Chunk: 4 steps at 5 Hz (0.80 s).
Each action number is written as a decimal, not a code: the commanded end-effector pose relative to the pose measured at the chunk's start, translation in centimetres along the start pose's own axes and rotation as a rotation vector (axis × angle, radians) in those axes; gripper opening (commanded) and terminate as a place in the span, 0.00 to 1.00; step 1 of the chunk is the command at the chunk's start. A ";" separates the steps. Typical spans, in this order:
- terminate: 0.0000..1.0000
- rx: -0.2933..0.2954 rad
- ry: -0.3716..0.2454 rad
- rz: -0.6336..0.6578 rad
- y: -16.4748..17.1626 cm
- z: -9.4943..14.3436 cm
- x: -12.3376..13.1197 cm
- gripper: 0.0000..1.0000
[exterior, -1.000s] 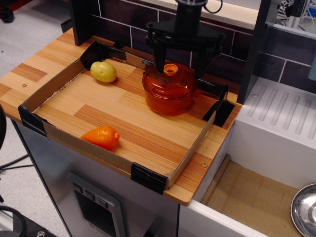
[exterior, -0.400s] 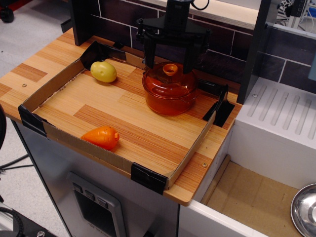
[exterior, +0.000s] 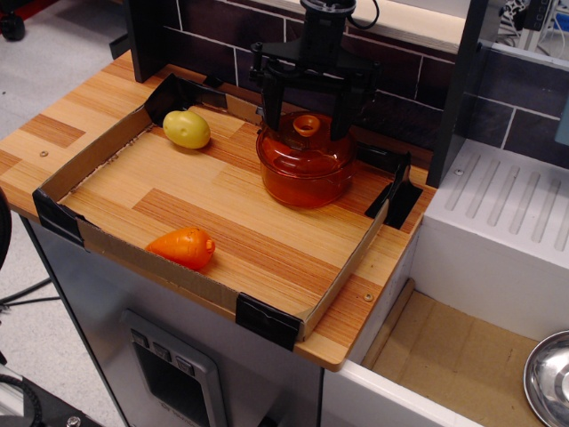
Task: Take lid off pot
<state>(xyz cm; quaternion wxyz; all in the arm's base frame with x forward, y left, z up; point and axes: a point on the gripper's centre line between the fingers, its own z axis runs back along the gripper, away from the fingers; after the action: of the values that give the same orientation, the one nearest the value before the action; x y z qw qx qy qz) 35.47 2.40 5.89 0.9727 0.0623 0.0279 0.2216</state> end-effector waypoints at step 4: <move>0.00 -0.158 -0.105 0.088 2.2 9.7 0.0 0.00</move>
<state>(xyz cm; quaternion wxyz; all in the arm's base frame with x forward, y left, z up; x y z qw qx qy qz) 35.00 3.13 13.37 0.9665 0.0044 -0.0055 0.2568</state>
